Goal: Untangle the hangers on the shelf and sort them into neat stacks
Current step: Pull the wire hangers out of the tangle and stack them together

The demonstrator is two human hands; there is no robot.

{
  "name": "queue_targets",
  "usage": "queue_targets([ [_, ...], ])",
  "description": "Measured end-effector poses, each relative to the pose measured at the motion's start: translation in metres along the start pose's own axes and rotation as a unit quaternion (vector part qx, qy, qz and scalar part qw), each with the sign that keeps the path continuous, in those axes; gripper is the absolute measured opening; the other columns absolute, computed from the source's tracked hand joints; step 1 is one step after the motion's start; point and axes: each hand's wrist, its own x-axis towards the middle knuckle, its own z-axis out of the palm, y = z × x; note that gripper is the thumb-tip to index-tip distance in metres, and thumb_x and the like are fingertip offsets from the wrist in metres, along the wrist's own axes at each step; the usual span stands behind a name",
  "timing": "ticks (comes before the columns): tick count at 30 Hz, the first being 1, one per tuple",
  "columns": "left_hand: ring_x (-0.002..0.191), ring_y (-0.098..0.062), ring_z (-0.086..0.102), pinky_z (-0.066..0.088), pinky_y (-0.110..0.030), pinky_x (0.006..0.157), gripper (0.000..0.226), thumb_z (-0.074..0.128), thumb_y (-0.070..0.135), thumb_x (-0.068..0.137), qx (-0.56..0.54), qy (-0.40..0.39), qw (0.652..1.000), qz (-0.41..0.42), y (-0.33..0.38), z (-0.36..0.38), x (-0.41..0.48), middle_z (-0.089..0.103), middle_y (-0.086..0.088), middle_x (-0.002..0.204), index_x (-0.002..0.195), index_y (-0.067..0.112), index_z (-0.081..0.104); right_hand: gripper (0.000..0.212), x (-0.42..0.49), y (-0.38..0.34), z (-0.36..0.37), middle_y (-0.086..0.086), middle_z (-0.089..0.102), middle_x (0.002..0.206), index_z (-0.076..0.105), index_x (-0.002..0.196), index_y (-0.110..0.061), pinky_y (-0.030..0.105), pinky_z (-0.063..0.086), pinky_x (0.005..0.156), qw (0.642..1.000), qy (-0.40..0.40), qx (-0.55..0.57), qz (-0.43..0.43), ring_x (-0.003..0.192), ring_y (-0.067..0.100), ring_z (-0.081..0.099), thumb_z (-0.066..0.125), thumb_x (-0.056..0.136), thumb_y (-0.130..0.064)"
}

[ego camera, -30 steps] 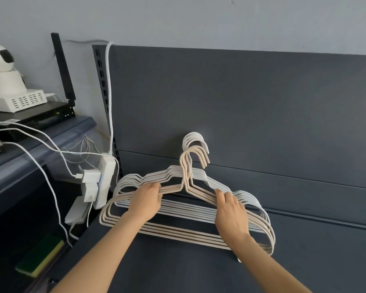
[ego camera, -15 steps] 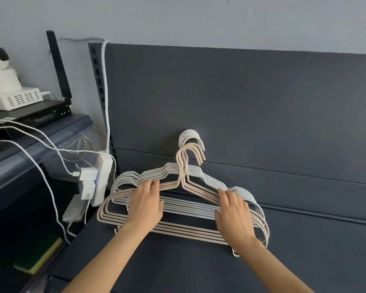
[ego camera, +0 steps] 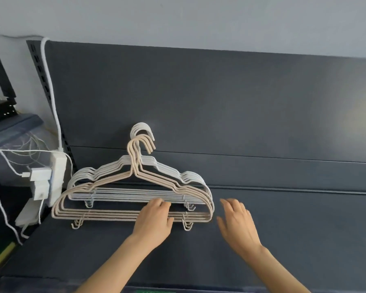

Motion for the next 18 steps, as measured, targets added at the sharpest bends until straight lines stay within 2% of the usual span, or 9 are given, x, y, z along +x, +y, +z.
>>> queue_targets([
  [5, 0.118, -0.019, 0.045, 0.042, -0.033, 0.097, 0.033, 0.046, 0.032, 0.093, 0.002, -0.053, 0.998, 0.04, 0.08, 0.023, 0.004, 0.053, 0.0, 0.124, 0.121, 0.015, 0.049, 0.042, -0.043, 0.071, -0.033, 0.01, 0.062, 0.108, 0.055, 0.121, -0.004, 0.039, 0.049, 0.079, 0.996, -0.046, 0.022, 0.072, 0.097, 0.033, 0.06, 0.062, 0.081, -0.013],
  [8, 0.121, -0.02, 0.044, 0.04, -0.034, 0.099, 0.036, 0.044, 0.031, 0.094, 0.001, -0.068, 0.996, 0.061, 0.138, 0.033, 0.006, 0.051, -0.002, 0.128, 0.126, 0.015, 0.046, 0.04, -0.071, 0.121, -0.053, 0.012, 0.064, 0.104, 0.057, 0.118, -0.002, 0.04, 0.05, 0.075, 0.994, -0.033, 0.017, 0.105, 0.091, 0.034, 0.062, 0.063, 0.079, -0.01],
  [12, 0.122, -0.02, 0.043, 0.04, -0.034, 0.098, 0.037, 0.042, 0.03, 0.094, -0.013, -0.079, 0.993, 0.082, 0.219, 0.046, 0.003, 0.05, 0.0, 0.13, 0.128, 0.015, 0.045, 0.042, -0.107, 0.187, -0.086, 0.009, 0.053, 0.124, 0.041, 0.133, -0.009, 0.035, 0.04, 0.09, 0.988, -0.037, 0.018, 0.146, 0.112, 0.03, 0.049, 0.044, 0.091, -0.017],
  [18, 0.12, -0.022, 0.044, 0.041, -0.034, 0.096, 0.034, 0.043, 0.027, 0.094, -0.035, -0.082, 0.99, 0.109, 0.333, 0.065, -0.005, 0.052, -0.003, 0.128, 0.125, 0.012, 0.046, 0.043, -0.157, 0.281, -0.128, 0.007, 0.047, 0.129, 0.034, 0.136, -0.012, 0.032, 0.039, 0.094, 0.98, -0.049, 0.011, 0.195, 0.119, 0.026, 0.044, 0.039, 0.094, -0.02],
])
